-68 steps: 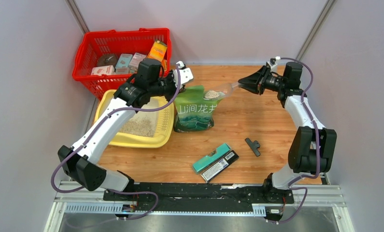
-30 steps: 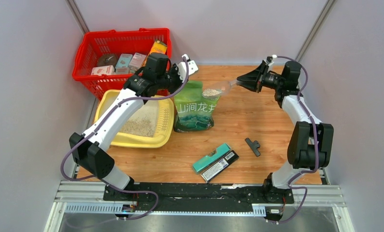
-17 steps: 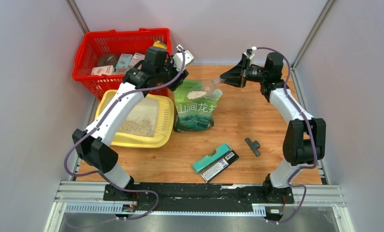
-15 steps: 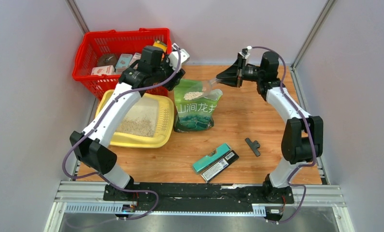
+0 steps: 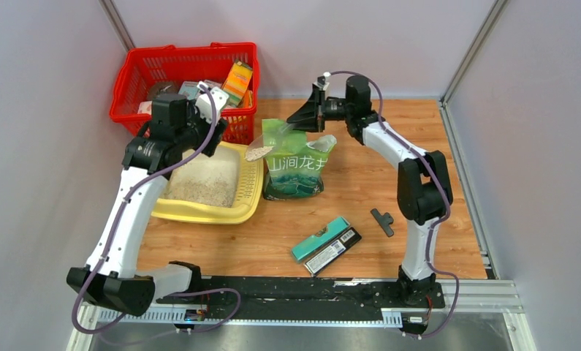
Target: Fill the litter box with clean litter
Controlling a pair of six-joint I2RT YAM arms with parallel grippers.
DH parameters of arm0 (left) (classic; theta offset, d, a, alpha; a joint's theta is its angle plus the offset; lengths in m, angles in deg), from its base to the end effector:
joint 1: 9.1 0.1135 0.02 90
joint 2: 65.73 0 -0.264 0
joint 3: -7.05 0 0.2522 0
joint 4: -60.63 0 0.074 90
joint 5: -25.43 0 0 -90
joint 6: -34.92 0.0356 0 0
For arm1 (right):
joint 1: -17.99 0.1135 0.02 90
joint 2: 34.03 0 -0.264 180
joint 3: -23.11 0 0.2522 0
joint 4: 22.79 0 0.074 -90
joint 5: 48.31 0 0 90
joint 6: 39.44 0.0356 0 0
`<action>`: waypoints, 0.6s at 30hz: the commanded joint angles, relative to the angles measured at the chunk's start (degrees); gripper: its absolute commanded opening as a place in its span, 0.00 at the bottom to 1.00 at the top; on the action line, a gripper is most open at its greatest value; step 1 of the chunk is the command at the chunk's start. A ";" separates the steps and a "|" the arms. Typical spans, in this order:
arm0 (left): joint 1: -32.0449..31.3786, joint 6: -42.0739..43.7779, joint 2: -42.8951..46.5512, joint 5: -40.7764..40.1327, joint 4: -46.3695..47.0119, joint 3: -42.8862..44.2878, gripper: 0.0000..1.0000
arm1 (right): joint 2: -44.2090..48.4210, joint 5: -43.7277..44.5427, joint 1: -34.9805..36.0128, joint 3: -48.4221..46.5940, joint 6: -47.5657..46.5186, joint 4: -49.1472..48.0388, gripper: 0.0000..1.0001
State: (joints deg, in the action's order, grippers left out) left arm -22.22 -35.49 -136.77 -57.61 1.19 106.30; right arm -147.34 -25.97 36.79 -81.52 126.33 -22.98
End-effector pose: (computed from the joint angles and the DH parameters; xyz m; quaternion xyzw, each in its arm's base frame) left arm 0.2425 -0.0609 0.4257 0.2735 0.8262 -0.0252 0.4920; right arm 0.4252 0.1795 0.3050 -0.0193 0.7264 0.6845 0.0580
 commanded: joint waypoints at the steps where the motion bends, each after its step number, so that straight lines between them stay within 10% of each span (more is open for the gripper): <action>1: 0.38 0.27 5.29 0.16 -3.28 -4.36 0.62 | -3.75 4.53 3.69 -5.71 -1.14 -0.29 0.00; 18: 0.47 0.80 17.07 0.42 -0.65 -14.21 0.62 | -2.26 29.07 16.33 -15.83 -47.44 19.75 0.00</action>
State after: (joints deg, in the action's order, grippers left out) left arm -22.07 -34.61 -121.62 -57.58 -3.00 92.71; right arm -154.67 -4.55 50.19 -93.65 97.41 -7.27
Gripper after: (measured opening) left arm 0.621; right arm 0.289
